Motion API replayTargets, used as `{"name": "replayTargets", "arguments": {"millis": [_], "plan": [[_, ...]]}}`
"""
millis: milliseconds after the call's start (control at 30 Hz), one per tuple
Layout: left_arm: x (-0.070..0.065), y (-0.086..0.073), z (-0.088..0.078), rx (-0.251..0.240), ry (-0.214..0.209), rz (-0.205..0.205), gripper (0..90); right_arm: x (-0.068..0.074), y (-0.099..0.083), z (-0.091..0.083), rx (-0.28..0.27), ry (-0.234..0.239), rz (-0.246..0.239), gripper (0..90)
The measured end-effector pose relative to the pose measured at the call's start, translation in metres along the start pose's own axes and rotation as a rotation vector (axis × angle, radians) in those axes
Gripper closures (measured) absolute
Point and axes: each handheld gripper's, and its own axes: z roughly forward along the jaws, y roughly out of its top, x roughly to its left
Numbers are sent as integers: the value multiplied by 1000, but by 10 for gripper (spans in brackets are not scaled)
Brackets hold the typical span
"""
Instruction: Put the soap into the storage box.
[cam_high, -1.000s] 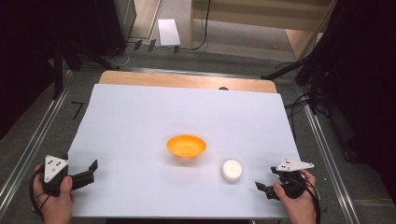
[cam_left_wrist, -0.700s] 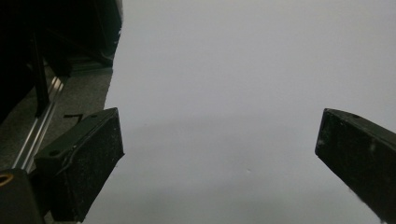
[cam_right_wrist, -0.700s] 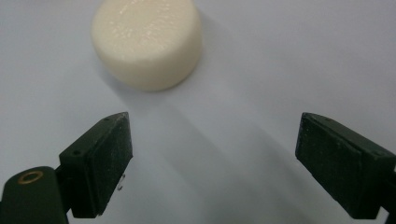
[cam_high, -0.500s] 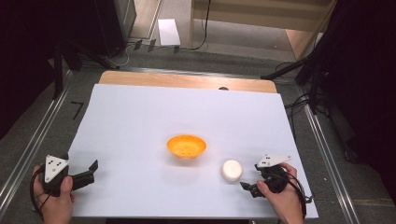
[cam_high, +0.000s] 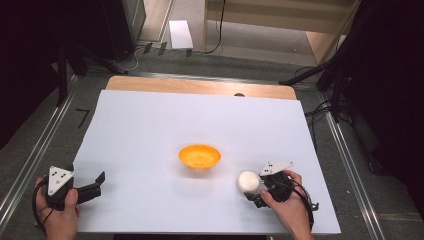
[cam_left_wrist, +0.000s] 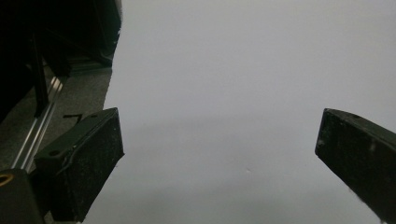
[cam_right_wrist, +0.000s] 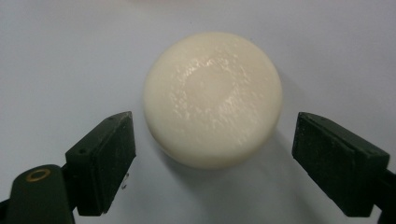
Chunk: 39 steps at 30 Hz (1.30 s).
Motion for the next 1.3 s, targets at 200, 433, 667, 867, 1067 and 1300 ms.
{"name": "replayTargets", "arguments": {"millis": [200, 433, 667, 867, 1067, 1300], "plan": [[-1, 0, 0, 5, 1, 4, 11, 3, 6, 7, 11, -12, -9, 166], [-1, 0, 1, 9, -3, 6, 11, 7, 14, 17, 11, -45, -29, 219], [0, 0, 1, 10, -7, 5, 11, 6, 16, 19, 22, -61, -11, 251], [0, 0, 1, 11, -6, 4, 11, 5, 19, 18, 13, -52, -14, 252], [0, 0, 1, 11, -7, 4, 11, 6, 26, 16, 6, -45, -20, 252], [0, 0, 1, 10, -9, 3, 11, 6, 35, 13, 3, -30, -25, 253]]}}
